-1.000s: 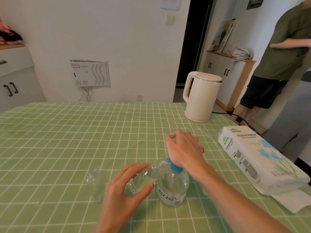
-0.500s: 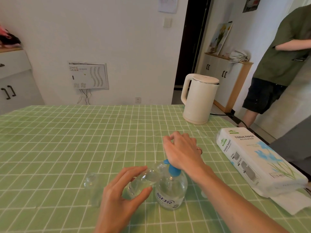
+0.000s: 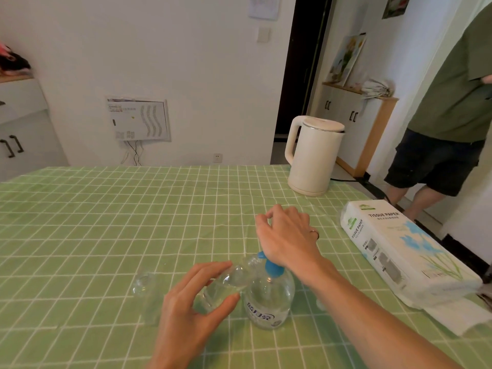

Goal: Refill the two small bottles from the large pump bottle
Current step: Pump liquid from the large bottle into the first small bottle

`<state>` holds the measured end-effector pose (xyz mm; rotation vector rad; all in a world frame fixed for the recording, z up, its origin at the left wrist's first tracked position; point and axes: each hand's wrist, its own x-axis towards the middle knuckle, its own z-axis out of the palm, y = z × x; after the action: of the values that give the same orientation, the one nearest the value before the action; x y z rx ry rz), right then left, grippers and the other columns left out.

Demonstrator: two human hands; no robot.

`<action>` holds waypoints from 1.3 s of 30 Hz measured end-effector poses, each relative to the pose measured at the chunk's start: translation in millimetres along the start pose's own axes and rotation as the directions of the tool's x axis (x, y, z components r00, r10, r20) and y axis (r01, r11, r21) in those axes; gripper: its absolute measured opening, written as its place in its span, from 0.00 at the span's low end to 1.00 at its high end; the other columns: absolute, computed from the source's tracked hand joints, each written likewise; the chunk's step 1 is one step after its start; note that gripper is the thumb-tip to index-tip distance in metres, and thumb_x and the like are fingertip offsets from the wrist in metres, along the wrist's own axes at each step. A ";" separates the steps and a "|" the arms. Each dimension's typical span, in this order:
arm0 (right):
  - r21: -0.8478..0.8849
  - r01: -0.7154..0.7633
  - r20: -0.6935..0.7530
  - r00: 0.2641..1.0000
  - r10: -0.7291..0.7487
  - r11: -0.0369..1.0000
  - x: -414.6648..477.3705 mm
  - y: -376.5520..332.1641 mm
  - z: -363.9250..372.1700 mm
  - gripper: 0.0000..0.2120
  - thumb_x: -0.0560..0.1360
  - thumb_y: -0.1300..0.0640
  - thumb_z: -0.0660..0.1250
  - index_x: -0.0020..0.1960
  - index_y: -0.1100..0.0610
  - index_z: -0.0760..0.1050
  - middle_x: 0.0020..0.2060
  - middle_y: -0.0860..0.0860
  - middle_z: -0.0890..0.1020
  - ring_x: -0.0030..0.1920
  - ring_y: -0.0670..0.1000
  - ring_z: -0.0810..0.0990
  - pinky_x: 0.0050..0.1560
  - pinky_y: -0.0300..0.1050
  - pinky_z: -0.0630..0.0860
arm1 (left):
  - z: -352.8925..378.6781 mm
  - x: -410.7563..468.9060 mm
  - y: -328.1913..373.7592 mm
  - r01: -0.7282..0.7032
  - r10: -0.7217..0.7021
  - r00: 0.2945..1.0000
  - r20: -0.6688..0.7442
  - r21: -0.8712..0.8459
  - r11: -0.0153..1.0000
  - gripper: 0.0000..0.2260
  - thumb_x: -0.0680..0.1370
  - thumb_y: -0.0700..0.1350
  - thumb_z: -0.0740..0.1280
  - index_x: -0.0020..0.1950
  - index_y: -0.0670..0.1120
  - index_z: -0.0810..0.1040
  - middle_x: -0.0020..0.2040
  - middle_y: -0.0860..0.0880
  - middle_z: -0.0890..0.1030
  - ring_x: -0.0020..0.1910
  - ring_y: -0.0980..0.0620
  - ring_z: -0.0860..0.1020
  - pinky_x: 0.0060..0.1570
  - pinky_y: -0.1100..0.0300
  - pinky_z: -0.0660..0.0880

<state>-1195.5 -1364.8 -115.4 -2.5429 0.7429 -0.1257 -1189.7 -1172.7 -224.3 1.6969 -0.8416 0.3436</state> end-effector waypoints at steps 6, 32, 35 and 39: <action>0.013 -0.043 0.040 0.998 0.043 0.999 0.4 0.9 5.1 0.22 0.85 0.44 0.52 0.70 0.52 0.74 0.72 0.56 0.73 0.76 0.60 0.65 0.77 0.68 0.61 | -0.1 0.7 0.4 -0.002 0.002 1.000 0.002 -0.005 1.000 0.20 0.72 0.54 0.76 0.64 0.55 0.82 0.59 0.62 0.84 0.57 0.58 0.84 0.55 0.69 0.78; 0.004 0.014 -0.006 1.000 -0.014 1.000 -1.8 -2.7 -1.9 0.21 0.85 0.44 0.52 0.70 0.53 0.73 0.69 0.55 0.74 0.73 0.59 0.67 0.76 0.67 0.62 | 0.1 -0.2 0.4 0.028 -0.028 0.999 -0.015 -0.002 1.000 0.20 0.72 0.54 0.76 0.63 0.52 0.83 0.57 0.60 0.85 0.56 0.56 0.84 0.54 0.65 0.79; 0.006 0.021 -0.009 1.000 -0.021 1.000 -1.1 -1.3 -1.6 0.20 0.85 0.45 0.52 0.69 0.52 0.74 0.68 0.55 0.74 0.73 0.59 0.67 0.75 0.67 0.63 | -0.2 0.0 -0.3 0.026 -0.026 1.000 -0.015 -0.003 1.000 0.20 0.72 0.54 0.77 0.63 0.53 0.83 0.58 0.60 0.85 0.56 0.55 0.84 0.54 0.65 0.79; 0.023 -0.018 0.029 0.999 0.017 1.000 0.4 -0.5 4.1 0.20 0.85 0.45 0.52 0.68 0.52 0.75 0.67 0.55 0.75 0.72 0.60 0.67 0.76 0.68 0.62 | -0.2 0.0 -4.0 0.027 -0.027 0.999 -0.018 0.004 1.000 0.20 0.72 0.52 0.77 0.63 0.51 0.84 0.58 0.58 0.86 0.56 0.54 0.84 0.54 0.63 0.79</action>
<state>-1194.0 -1362.9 -118.8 -2.5100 0.7484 -0.0907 -1186.9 -1172.2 -227.2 1.7052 -0.8046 0.3419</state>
